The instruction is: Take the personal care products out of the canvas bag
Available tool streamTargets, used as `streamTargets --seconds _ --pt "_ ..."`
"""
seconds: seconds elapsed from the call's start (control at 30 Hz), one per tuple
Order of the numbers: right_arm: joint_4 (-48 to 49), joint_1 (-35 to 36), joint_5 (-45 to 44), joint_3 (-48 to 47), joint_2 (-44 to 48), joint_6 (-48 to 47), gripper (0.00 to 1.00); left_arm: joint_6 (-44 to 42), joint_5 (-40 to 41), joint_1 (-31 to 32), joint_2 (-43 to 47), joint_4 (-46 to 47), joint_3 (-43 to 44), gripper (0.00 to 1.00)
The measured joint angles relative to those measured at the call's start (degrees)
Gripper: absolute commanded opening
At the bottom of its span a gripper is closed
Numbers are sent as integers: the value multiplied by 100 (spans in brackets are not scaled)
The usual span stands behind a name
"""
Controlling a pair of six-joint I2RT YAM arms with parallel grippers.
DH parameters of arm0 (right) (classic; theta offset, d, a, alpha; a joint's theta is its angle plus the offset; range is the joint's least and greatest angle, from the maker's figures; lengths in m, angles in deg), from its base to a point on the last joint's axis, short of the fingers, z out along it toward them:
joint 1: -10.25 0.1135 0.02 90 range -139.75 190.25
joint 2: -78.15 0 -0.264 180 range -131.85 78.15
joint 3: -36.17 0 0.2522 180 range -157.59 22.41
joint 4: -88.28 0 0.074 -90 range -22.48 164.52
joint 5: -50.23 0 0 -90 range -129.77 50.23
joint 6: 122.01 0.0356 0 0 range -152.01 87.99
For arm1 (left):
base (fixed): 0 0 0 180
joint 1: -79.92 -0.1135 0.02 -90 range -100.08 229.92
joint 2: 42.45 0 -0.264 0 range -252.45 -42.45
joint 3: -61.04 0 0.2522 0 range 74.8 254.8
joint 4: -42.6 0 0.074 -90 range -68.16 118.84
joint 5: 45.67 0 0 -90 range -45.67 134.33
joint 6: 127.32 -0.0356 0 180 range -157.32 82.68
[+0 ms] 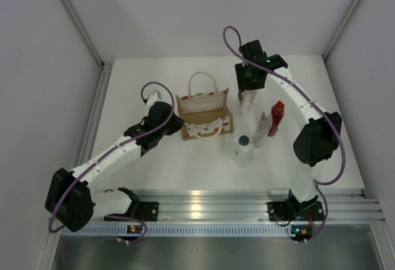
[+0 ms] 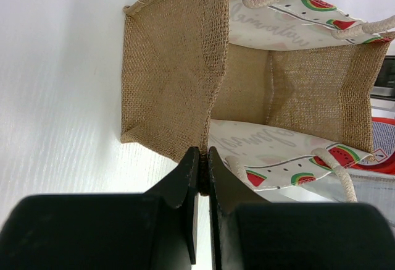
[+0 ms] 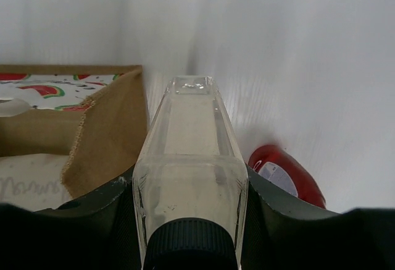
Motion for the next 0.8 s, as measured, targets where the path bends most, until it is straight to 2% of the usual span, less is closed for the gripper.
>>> streamTargets --seconds 0.23,0.33,0.37,0.43,0.47,0.6,0.67,0.7,0.73,0.77,0.8 --pt "601 0 249 1082 -286 44 9 -2 0 0 0 0 0 0" --pt "861 0 269 1266 -363 76 23 -4 2 0 0 0 0 0" --pt "925 0 271 1296 -363 85 35 -4 2 0 0 0 0 0" --pt "1008 0 271 1318 -363 87 40 -11 2 0 0 0 0 1" --pt "1051 0 271 1331 -363 87 46 -26 4 0 0 0 0 3" --pt "1119 0 267 1333 -361 114 56 -55 17 0 0 0 0 16" --pt "1215 0 243 1333 -323 149 72 -79 20 0 0 2 0 23" --pt "1244 0 227 1333 -286 168 73 -103 22 0 2 7 0 27" --pt "1259 0 223 1333 -221 157 77 -122 24 0 4 9 0 31" --pt "1268 0 223 1333 -157 146 79 -155 26 -2 7 9 0 42" --pt "1272 0 221 1333 -63 146 80 -195 26 -2 9 7 0 48"
